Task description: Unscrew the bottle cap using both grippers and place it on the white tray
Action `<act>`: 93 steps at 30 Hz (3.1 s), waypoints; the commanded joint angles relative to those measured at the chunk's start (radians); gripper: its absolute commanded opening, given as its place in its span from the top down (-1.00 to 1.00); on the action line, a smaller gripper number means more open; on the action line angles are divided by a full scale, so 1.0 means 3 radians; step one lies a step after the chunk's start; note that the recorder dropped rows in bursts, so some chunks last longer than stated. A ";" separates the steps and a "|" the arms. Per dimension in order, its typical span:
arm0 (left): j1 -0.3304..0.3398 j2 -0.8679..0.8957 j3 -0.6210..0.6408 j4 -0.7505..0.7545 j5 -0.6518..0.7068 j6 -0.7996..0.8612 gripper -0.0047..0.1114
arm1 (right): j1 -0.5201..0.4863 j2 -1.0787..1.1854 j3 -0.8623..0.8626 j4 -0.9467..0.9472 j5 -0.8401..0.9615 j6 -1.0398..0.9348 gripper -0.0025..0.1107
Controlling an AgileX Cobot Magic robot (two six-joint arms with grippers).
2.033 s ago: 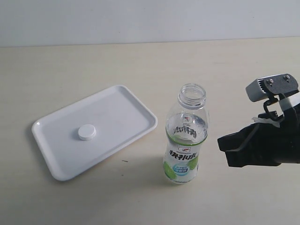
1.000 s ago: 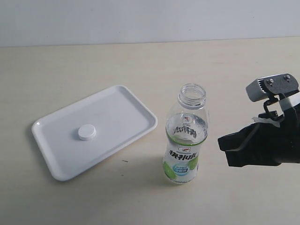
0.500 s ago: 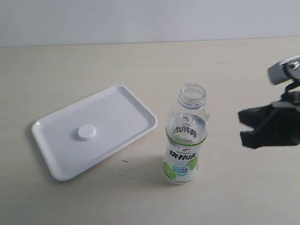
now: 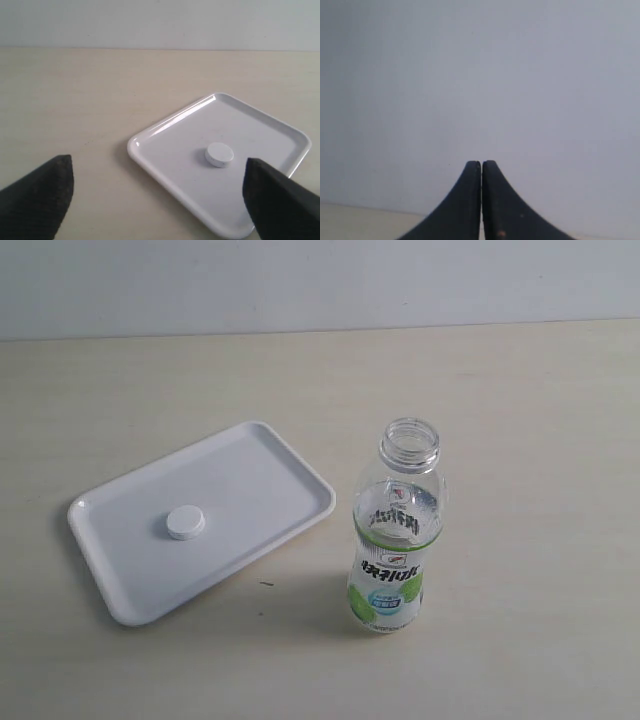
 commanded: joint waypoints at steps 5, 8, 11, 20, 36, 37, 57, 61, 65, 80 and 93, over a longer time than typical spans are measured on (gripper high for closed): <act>0.0005 -0.0015 0.0011 0.0011 -0.0026 -0.0012 -0.58 | -0.0018 -0.0261 -0.0001 0.0003 0.0006 0.0006 0.92; 0.0005 -0.0015 0.0011 0.0011 -0.0026 -0.0012 -0.58 | -0.0018 -0.0274 -0.0001 0.0093 0.0023 -0.0183 0.92; 0.0005 -0.0015 0.0011 0.0011 -0.0026 -0.0012 -0.58 | -0.0018 -0.0297 -0.0001 0.1214 0.0202 -0.1088 0.92; 0.0005 -0.0015 0.0011 0.0011 -0.0026 -0.0012 -0.58 | -0.0018 -0.0304 -0.0001 0.4872 0.1395 -0.5188 0.92; 0.0005 -0.0015 0.0011 0.0011 -0.0026 -0.0012 -0.58 | -0.0252 -0.0533 -0.0001 0.5356 0.1562 -0.5238 0.92; 0.0005 -0.0015 0.0011 0.0011 -0.0026 -0.0012 -0.58 | -0.0436 -0.0630 -0.0001 0.5348 0.1562 -0.5238 0.92; 0.0005 -0.0015 0.0011 0.0011 -0.0026 -0.0012 -0.58 | -0.0907 -0.0728 0.1164 0.5174 0.0769 -0.5239 0.92; 0.0005 -0.0015 0.0011 0.0011 -0.0026 -0.0012 -0.58 | -0.0907 -0.0728 0.1170 0.5221 0.1032 -0.5197 0.92; 0.0005 -0.0015 0.0011 0.0011 -0.0026 -0.0012 -0.58 | -0.0907 -0.0728 0.1178 0.5242 0.1069 -0.5119 0.92; 0.0005 -0.0015 0.0011 0.0011 -0.0026 -0.0012 -0.58 | -0.0907 -0.0728 0.1178 0.5294 0.1001 -0.5196 0.92; 0.0005 -0.0015 0.0011 0.0011 -0.0026 -0.0012 -0.58 | -0.0907 -0.0728 0.1178 0.6428 0.1020 -0.5582 0.92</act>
